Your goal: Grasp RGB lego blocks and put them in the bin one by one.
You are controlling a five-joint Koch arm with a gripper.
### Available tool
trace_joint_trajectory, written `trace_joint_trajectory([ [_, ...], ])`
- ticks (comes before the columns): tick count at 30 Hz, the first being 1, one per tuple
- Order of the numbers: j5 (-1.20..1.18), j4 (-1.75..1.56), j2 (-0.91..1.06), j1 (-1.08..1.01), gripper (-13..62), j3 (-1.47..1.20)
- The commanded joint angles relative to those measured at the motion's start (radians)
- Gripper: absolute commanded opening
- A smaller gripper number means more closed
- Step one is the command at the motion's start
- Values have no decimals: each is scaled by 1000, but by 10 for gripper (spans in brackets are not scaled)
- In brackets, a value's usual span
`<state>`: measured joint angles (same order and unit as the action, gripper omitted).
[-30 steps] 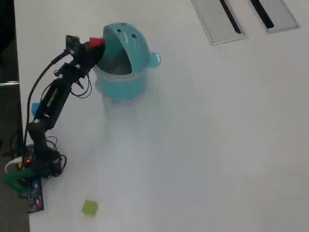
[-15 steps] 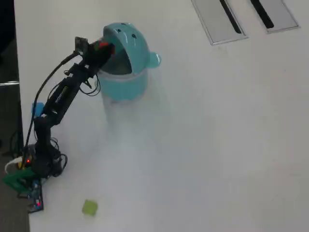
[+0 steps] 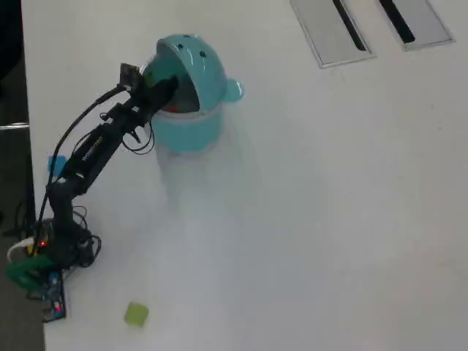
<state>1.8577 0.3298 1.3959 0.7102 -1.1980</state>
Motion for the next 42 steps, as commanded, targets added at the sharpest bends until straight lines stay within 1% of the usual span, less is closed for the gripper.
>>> trace_joint_trajectory([
  [1, -28, 20, 118, -31, 347, 3],
  [6, -31, -14, 267, -86, 343, -183],
  [8, -32, -57, 324, -153, 338, -272],
  [15, -44, 38, 512, -337, 335, -451],
  [21, -48, -17, 634, -506, 336, -624],
  [28, -61, 60, 652, -744, 339, -657],
  [33, -60, 21, 680, -917, 344, -769],
  [38, -17, -51, 667, -997, 344, -782],
  [42, -51, -58, 666, -1058, 345, -764],
])
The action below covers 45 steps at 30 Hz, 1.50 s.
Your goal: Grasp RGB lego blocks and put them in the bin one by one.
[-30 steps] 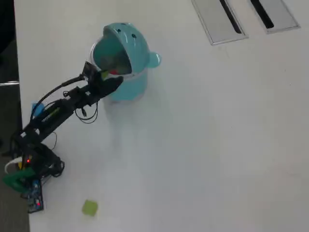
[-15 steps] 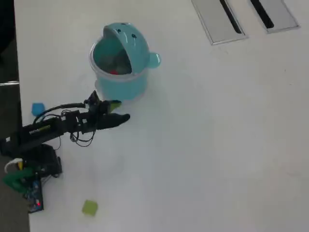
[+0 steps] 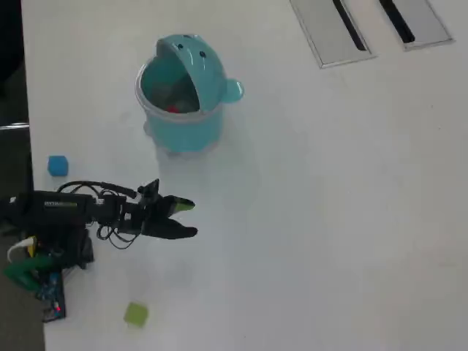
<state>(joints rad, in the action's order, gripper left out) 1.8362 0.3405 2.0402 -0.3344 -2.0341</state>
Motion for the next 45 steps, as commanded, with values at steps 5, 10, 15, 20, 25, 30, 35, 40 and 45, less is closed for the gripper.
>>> trace_joint_trajectory([
  [5, -172, -107, 23, -58, 355, 104],
  [10, -344, -109, 86, -98, 353, 72],
  [15, -341, -178, 115, -144, 355, -31],
  [20, -307, -330, 127, -184, 355, -186],
  [25, -304, -492, 123, -232, 354, -318],
  [30, -133, -687, 126, -252, 354, -468],
  [35, -106, -716, 100, -291, 352, -491],
  [40, -115, -761, 75, -356, 358, -499],
  [45, -109, -862, 49, -436, 344, -512],
])
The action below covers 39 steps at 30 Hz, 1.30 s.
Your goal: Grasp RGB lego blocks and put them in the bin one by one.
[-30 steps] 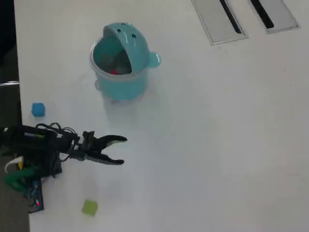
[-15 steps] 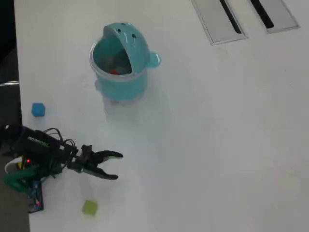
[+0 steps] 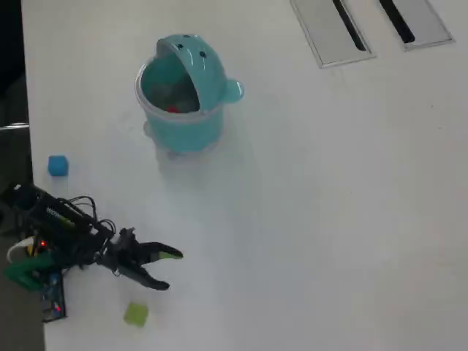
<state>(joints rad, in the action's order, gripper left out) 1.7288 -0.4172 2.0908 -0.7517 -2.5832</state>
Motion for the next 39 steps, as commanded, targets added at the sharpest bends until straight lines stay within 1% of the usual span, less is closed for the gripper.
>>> trace_joint_trajectory([
  [1, -2, -106, -5, -38, 342, 35],
  [4, -3, -64, -8, -97, 342, 51],
  [7, -6, 149, 26, -124, 337, 91],
  [15, -3, 474, 49, -199, 338, 224],
  [18, 15, 603, -35, -334, 338, 322],
  [21, 31, 690, -74, -380, 338, 348],
  [25, 89, 781, -101, -436, 341, 341],
  [36, 110, 897, -98, -439, 346, 276],
  [39, 156, 914, -101, -445, 347, 262],
])
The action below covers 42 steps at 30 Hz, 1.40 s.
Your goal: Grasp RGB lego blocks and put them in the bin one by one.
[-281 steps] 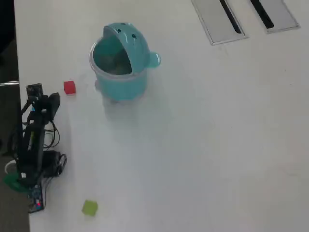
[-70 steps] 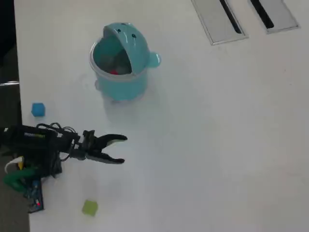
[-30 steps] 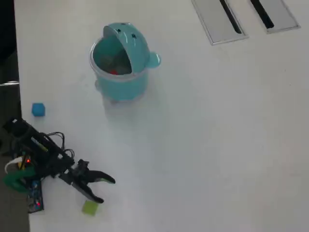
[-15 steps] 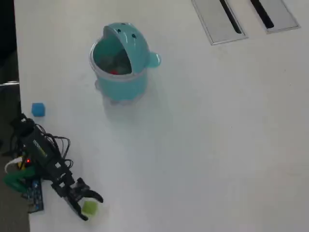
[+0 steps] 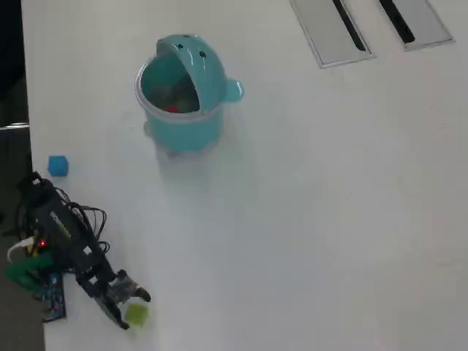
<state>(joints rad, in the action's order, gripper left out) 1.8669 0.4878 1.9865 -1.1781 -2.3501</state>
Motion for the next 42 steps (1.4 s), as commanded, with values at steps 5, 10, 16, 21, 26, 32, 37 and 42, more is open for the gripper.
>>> trace_joint_trajectory([
  [5, 95, 44, 2, -18, 348, -2],
  [10, 103, 40, -26, -17, 345, -44],
  [16, 104, -52, -100, -17, 345, -52],
  [21, 104, -77, -133, -14, 344, -26],
  [26, 104, -107, -169, -14, 343, -20],
  [32, 94, -106, -196, -14, 305, 23],
  [37, 34, -106, -221, 14, 197, 35],
  [42, 2, -129, -236, 35, 102, 31],
])
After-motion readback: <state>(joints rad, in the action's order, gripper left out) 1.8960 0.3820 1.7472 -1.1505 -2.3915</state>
